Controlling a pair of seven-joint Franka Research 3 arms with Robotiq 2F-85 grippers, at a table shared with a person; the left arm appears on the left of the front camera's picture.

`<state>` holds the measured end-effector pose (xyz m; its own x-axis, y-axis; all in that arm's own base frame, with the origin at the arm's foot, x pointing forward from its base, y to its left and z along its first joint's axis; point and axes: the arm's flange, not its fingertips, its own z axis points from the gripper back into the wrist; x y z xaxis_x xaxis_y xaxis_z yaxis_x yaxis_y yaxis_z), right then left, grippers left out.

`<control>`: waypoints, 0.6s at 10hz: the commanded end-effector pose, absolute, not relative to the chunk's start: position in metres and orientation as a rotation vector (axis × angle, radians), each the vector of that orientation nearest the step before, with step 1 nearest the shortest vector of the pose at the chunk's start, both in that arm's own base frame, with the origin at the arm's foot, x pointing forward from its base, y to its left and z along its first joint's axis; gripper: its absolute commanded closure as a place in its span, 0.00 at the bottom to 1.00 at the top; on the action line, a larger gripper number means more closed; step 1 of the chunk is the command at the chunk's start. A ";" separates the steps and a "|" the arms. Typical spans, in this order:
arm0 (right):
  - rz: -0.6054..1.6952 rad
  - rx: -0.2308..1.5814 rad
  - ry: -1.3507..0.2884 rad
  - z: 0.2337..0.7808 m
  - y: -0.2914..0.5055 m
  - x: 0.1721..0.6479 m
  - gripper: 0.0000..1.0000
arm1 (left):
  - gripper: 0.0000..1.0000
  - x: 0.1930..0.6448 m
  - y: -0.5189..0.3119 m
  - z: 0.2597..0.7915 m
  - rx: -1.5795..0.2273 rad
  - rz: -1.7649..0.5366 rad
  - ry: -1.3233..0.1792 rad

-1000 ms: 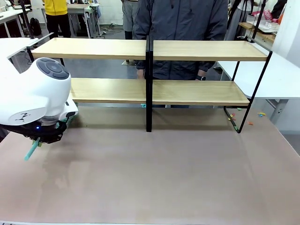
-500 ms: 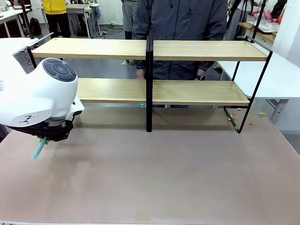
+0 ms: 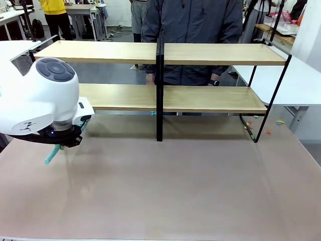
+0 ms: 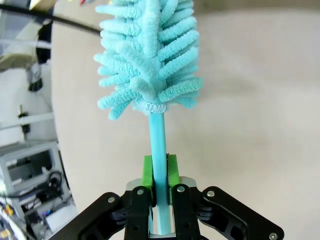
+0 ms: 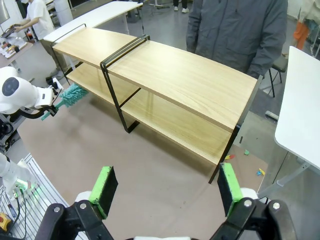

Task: Clean the shelves.
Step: Clean another randomly selected level of the Shelf with the Duster.

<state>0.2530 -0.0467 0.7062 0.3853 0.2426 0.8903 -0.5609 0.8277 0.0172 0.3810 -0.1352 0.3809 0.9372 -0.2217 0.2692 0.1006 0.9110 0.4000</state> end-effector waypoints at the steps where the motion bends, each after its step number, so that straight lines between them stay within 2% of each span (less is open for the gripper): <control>1: 0.528 0.349 -1.065 0.707 -0.046 0.253 0.00 | 0.87 0.344 -0.096 0.387 0.298 -0.401 -0.264; 3: 0.528 0.349 -1.065 0.707 -0.046 0.253 0.00 | 0.87 0.328 -0.058 0.394 0.274 -0.687 -0.194; 4: 0.528 0.349 -1.065 0.707 -0.046 0.253 0.00 | 0.87 0.321 -0.038 0.397 0.184 -0.821 -0.190; 6: 0.528 0.349 -1.065 0.707 -0.046 0.253 0.00 | 0.87 0.303 0.007 0.408 -0.043 -0.970 -0.334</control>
<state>0.2531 -0.0468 0.7062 0.3856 0.2424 0.8903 -0.5608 0.8278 0.0175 0.3982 -0.0532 0.4235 0.6032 -0.7698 0.2085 0.7411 0.6376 0.2102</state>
